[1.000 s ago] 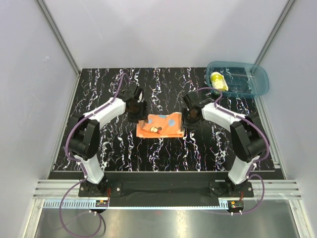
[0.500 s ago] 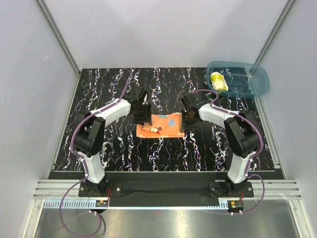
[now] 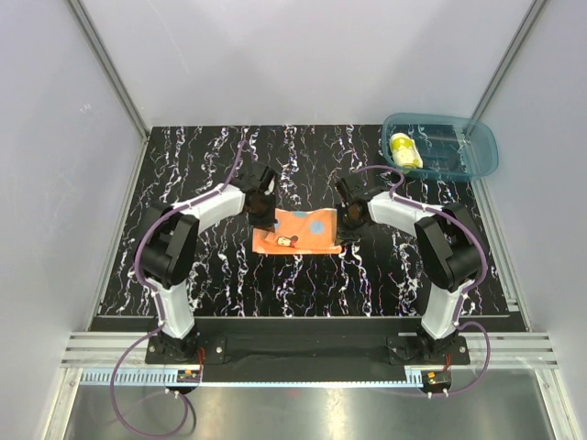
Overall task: Roll the towels
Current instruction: Fold the towel
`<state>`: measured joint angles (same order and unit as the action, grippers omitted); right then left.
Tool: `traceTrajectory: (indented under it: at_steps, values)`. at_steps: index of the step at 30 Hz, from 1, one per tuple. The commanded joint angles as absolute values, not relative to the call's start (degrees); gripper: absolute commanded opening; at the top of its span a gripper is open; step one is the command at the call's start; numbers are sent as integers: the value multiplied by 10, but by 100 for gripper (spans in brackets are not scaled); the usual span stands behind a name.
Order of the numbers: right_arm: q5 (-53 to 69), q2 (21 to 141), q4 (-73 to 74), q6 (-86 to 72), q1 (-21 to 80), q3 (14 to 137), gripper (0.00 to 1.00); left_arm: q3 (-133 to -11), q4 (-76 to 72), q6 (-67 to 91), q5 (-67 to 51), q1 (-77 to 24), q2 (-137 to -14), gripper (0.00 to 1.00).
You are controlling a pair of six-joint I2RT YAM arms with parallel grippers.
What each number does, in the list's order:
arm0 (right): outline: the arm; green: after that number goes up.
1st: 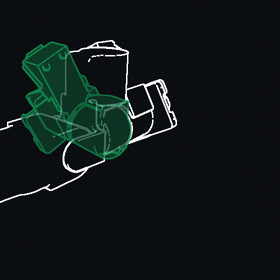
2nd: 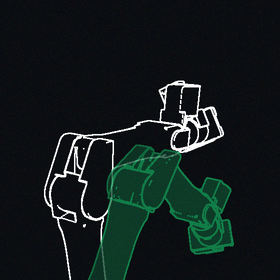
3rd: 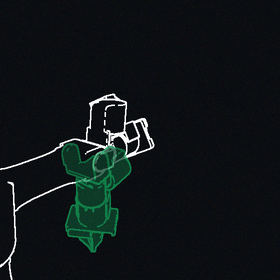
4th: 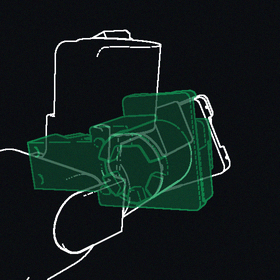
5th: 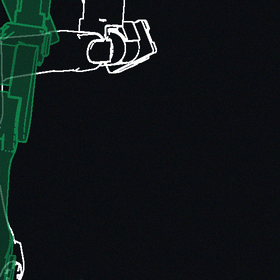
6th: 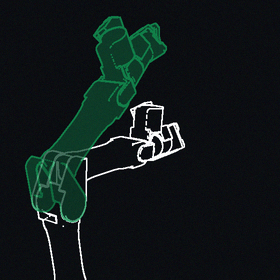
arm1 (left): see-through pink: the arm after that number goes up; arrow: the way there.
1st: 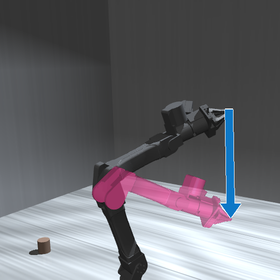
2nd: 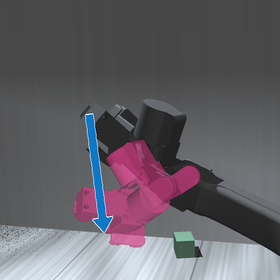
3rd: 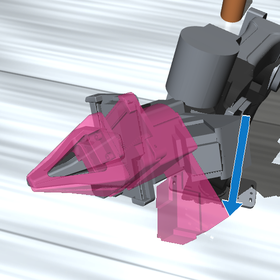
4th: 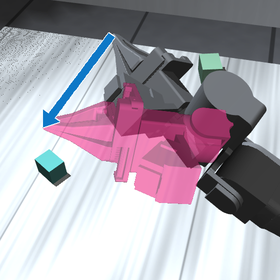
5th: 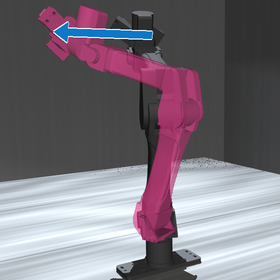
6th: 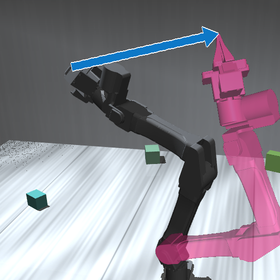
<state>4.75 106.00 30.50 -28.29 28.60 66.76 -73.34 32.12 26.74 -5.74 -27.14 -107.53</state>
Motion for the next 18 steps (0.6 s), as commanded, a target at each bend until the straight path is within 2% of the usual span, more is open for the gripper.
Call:
traceTrajectory:
  at_steps: [1, 7, 14, 15, 18]
  values:
    - [50, 1083, 297, -273, 287, 650, 20, -715, 294, 281, -14, -274, -1010, 0]
    - [57, 1094, 292, -274, 287, 643, 19, -667, 287, 293, 28, -275, -943, 0]
    - [65, 1098, 298, -272, 287, 649, 22, -643, 290, 296, 51, -276, -961, 0]
    - [65, 1097, 300, -272, 287, 650, 23, -639, 290, 299, 54, -276, -961, 0]
    - [61, 1092, 308, -267, 287, 654, 35, -618, 284, 309, 61, -276, -955, 0]
